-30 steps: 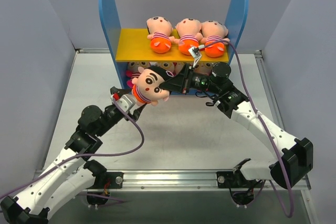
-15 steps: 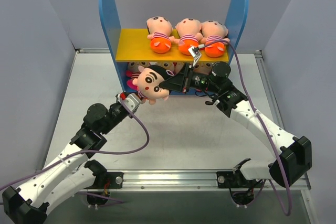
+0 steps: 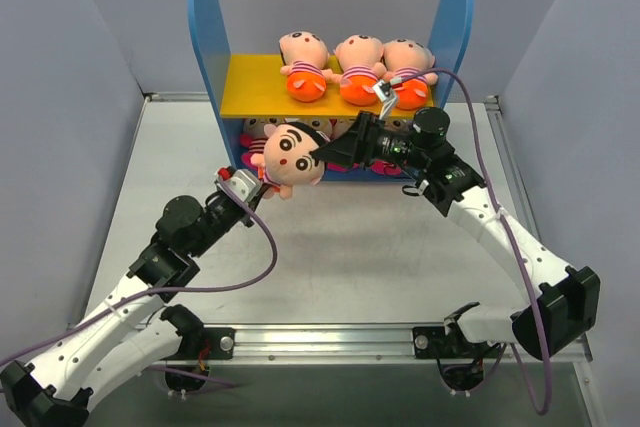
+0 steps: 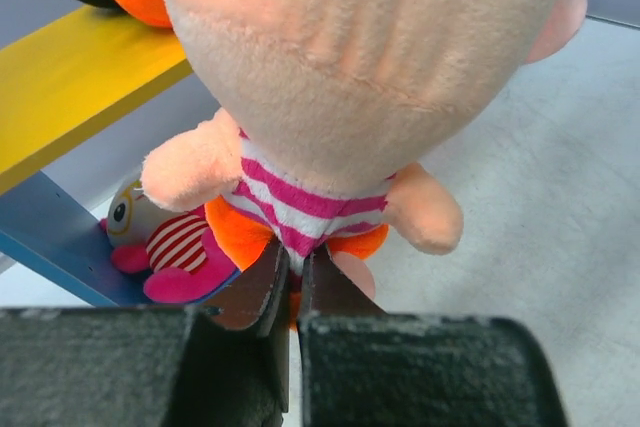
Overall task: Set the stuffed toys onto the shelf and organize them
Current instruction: Pass the stuffed toy from the right arm to the left, then place the stuffed toy onto shelf
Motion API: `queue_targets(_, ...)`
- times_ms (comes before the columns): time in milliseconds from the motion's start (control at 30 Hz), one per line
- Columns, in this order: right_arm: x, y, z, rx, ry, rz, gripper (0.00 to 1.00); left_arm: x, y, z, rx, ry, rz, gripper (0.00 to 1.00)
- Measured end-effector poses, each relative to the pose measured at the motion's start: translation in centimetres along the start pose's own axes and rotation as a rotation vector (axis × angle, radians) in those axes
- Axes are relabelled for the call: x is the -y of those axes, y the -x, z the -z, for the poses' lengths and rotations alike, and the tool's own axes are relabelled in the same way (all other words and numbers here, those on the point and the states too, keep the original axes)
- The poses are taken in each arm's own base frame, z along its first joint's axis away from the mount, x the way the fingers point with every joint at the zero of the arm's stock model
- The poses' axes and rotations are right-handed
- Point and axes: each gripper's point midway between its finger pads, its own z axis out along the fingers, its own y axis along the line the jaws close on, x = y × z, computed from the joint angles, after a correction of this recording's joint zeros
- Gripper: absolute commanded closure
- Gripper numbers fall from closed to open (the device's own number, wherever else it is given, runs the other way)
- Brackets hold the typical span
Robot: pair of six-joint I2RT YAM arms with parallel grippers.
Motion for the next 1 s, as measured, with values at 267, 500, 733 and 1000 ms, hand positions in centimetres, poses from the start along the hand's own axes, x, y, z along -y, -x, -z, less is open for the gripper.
queue_targets(267, 0.5, 6.4, 4.5, 0.175, -0.195, 0.217, 0.02, -2.0, 2.7, 0.5, -0.045, 0.121, 0.171, 0.97)
queue_targets(500, -1.2, 9.0, 9.4, 0.312, -0.376, 0.426, 0.01, -5.3, 8.7, -2.1, -0.062, 0.266, 0.306, 0.98)
queue_targets(733, 0.1, 8.6, 12.1, 0.334, -0.514, 0.487, 0.00, -7.6, 11.1, -5.8, -0.167, 0.385, 0.389, 0.98)
queue_targets(1000, 2.7, 6.7, 13.0, 0.260, -0.607, 0.494, 0.01, -10.5, 7.9, -8.5, -0.343, 0.514, 0.425, 0.97)
